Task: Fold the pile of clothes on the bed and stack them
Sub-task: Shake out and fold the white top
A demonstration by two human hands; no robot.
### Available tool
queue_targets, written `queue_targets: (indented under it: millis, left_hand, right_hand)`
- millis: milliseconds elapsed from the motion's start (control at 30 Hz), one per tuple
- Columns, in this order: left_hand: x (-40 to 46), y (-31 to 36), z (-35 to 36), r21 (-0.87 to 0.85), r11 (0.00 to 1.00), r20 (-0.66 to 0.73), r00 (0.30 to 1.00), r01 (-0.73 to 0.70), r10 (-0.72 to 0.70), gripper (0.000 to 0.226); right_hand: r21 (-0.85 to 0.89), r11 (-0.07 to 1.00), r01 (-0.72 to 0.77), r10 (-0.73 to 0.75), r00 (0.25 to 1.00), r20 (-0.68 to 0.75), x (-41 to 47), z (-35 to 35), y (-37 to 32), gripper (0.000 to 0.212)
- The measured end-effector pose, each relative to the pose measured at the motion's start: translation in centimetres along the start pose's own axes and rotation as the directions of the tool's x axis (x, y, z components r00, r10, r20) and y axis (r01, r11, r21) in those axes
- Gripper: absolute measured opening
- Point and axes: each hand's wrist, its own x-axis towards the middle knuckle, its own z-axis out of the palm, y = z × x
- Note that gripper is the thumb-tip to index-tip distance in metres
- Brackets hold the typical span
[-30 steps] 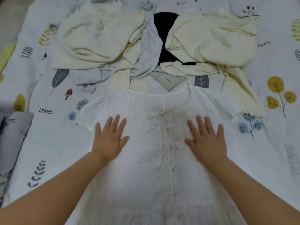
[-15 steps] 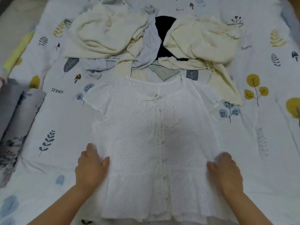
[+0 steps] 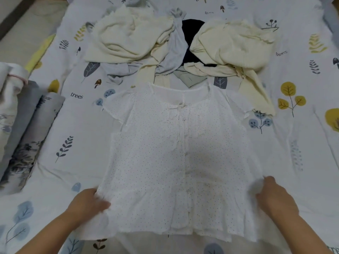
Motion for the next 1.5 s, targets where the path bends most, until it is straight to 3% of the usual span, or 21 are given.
queue_targets:
  millis: [67, 133, 200, 233, 333, 400, 467, 533, 600, 700, 767, 867, 1033, 1100, 1167, 1233, 1367, 1433, 1500]
  left_hand:
    - [0.1, 0.9, -0.3, 0.133, 0.991, -0.032, 0.999, 0.022, -0.018, 0.034]
    - [0.3, 2.0, 0.1, 0.18, 0.983, -0.26, 0.962, -0.035, 0.082, 0.058]
    - [0.6, 3.4, 1.2, 0.262, 0.933, -0.437, 0.832, -0.247, 0.342, 0.065]
    - [0.8, 4.2, 1.8, 0.344, 0.875, -0.461, 0.75, -0.341, 0.474, 0.064]
    - [1.7, 6.4, 3.0, 0.477, 0.701, -0.311, 0.645, -0.529, 0.698, 0.064]
    - [2.8, 6.9, 3.0, 0.581, 0.582, -0.173, 0.612, -0.569, 0.772, 0.058]
    - [4.1, 7.3, 2.1, 0.68, 0.497, -0.033, 0.654, -0.539, 0.756, 0.063]
    - [5.2, 7.9, 0.8, 0.658, 0.497, 0.038, 0.684, -0.566, 0.728, 0.066]
    - [5.8, 9.1, -0.7, 0.586, 0.513, -0.033, 0.614, -0.627, 0.788, 0.051]
    - [7.3, 11.3, -3.4, 0.466, 0.592, -0.261, 0.537, -0.658, 0.802, 0.03]
    - [8.9, 12.6, -5.3, 0.382, 0.701, -0.404, 0.573, -0.602, 0.713, 0.02]
    - [11.8, 14.5, -8.3, 0.296, 0.831, -0.523, 0.648, -0.472, 0.554, 0.028]
    - [16.4, 15.9, -12.1, 0.207, 0.909, -0.598, 0.689, -0.362, 0.41, 0.044]
    - [18.0, 16.1, -12.9, 0.196, 0.922, -0.544, 0.746, -0.334, 0.385, 0.046]
    - [19.0, 16.2, -13.5, 0.221, 0.933, -0.482, 0.799, -0.286, 0.359, 0.031]
    - [19.4, 16.5, -13.7, 0.255, 0.928, -0.477, 0.799, -0.273, 0.366, 0.011]
    - [17.6, 18.9, -12.3, 0.118, 0.903, -0.471, 0.778, -0.412, 0.416, 0.01]
    - [16.2, 20.3, -11.3, -0.067, 0.852, -0.246, 0.836, -0.519, 0.49, 0.018]
    - [15.3, 21.1, -10.6, -0.33, 0.814, -0.029, 0.867, -0.478, 0.497, 0.03]
  right_hand:
    - [-0.153, 0.988, -0.025, -0.003, 0.984, -0.18, -0.5, 0.0, -1.4, 0.057]
    - [-0.148, 0.983, 0.112, -0.155, 0.931, -0.329, -1.1, 0.8, -3.4, 0.066]
    - [-0.128, 0.929, 0.349, -0.371, 0.874, -0.314, -1.7, 2.4, -5.8, 0.072]
    - [-0.157, 0.881, 0.447, -0.474, 0.836, -0.277, -1.9, 3.3, -6.9, 0.073]
    - [-0.296, 0.742, 0.602, -0.652, 0.751, -0.107, -1.3, 5.7, -9.0, 0.065]
    - [-0.335, 0.712, 0.617, -0.654, 0.756, 0.002, -0.5, 6.2, -9.3, 0.064]
    - [-0.345, 0.694, 0.632, -0.669, 0.743, 0.015, -0.4, 5.4, -9.4, 0.066]
    - [-0.299, 0.687, 0.663, -0.71, 0.699, -0.083, -0.5, 3.9, -9.8, 0.057]
    - [-0.25, 0.668, 0.701, -0.744, 0.616, -0.259, 0.3, 2.8, -10.1, 0.035]
    - [-0.124, 0.742, 0.659, -0.656, 0.677, -0.334, 1.8, 0.0, -11.5, 0.024]
    - [-0.073, 0.796, 0.6, -0.58, 0.725, -0.372, 3.5, -1.6, -12.5, 0.025]
    - [-0.07, 0.867, 0.494, -0.475, 0.773, -0.421, 6.0, -3.8, -14.2, 0.031]
    - [-0.062, 0.92, 0.386, -0.373, 0.818, -0.439, 9.0, -6.3, -16.0, 0.036]
    - [-0.068, 0.929, 0.363, -0.356, 0.83, -0.429, 9.6, -6.8, -16.5, 0.036]
    - [-0.088, 0.926, 0.367, -0.37, 0.834, -0.408, 9.8, -6.7, -17.0, 0.036]
    - [-0.087, 0.908, 0.409, -0.41, 0.829, -0.38, 9.5, -6.2, -17.7, 0.037]
    - [-0.089, 0.852, 0.516, -0.512, 0.785, -0.349, 8.5, -4.5, -19.3, 0.035]
    - [-0.096, 0.838, 0.537, -0.535, 0.774, -0.338, 8.2, -3.8, -20.2, 0.035]
    - [-0.089, 0.839, 0.537, -0.533, 0.778, -0.332, 8.1, -3.3, -20.6, 0.035]
